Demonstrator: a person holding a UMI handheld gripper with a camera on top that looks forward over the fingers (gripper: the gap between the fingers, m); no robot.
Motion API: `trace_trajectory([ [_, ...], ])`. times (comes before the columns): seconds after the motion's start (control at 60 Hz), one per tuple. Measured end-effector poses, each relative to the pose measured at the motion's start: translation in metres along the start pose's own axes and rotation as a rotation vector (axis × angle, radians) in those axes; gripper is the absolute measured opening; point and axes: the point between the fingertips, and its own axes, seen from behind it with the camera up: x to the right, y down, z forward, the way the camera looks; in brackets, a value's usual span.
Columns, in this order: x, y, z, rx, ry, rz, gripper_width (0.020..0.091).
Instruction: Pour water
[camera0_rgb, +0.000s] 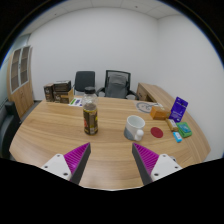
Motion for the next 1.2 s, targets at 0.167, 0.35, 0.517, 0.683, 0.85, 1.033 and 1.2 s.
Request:
trace_trajectory([
  [0.167,-0.06,-0.031,0.054,0.052,-0.032,0.055,0.0855],
  [0.35,-0.087,-0.062,0.138,0.125,-0.042,0.085,0.0855],
  [0.517,-0.09,-0.073,0.197,0.166,-0.008,0.092,0.0817],
  [0.683,-0.098,-0.086,0.217,0.268,-0.001,0.046,0.0556],
  [0.85,-0.098,-0.089,0.216,0.311,-0.011,0.031,0.0411],
  [1.033,-0.096,-0.091,0.206,0.306,-0.049,0.083,0.0377],
  [1.2,-0.087,-0.14,0.167,0.358,-0.229,0.407,0.0376],
])
